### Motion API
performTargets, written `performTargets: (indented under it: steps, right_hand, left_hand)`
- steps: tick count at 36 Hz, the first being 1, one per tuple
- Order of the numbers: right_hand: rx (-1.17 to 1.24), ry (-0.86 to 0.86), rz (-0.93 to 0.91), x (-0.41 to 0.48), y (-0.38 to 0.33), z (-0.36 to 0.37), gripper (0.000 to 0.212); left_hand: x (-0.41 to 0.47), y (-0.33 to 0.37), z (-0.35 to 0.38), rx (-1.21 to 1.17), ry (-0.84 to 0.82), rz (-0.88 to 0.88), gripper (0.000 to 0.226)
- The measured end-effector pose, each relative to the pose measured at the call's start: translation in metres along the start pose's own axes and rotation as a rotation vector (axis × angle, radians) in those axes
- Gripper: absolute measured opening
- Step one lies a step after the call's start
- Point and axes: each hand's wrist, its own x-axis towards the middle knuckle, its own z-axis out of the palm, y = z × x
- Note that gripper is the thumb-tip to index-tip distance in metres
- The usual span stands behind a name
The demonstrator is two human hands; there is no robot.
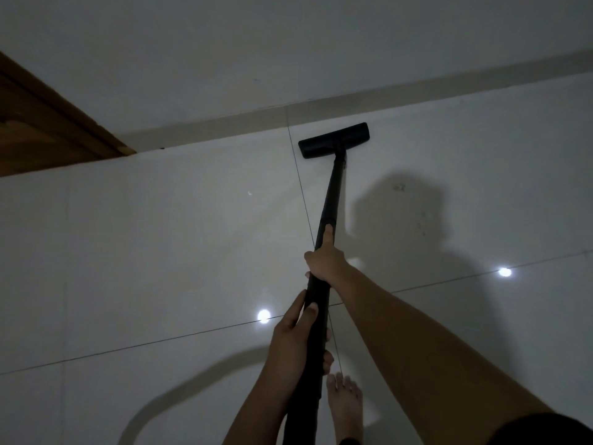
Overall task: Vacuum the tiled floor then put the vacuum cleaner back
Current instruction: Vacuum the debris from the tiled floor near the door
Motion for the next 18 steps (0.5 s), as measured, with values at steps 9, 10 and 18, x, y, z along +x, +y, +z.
performTargets:
  steps: [9, 10, 18]
  right_hand:
    - [-0.032, 0.067, -0.010, 0.014, -0.023, -0.014, 0.082]
    - [-0.039, 0.077, -0.013, 0.014, -0.023, -0.016, 0.081]
    - [-0.056, 0.122, -0.018, 0.006, -0.008, -0.034, 0.079]
  left_hand:
    - [0.018, 0.024, 0.013, -0.007, -0.046, 0.005, 0.027]
    - [0.018, 0.025, 0.015, -0.007, -0.050, 0.000, 0.026]
    - [0.017, 0.015, 0.032, 0.045, -0.054, 0.001, 0.026]
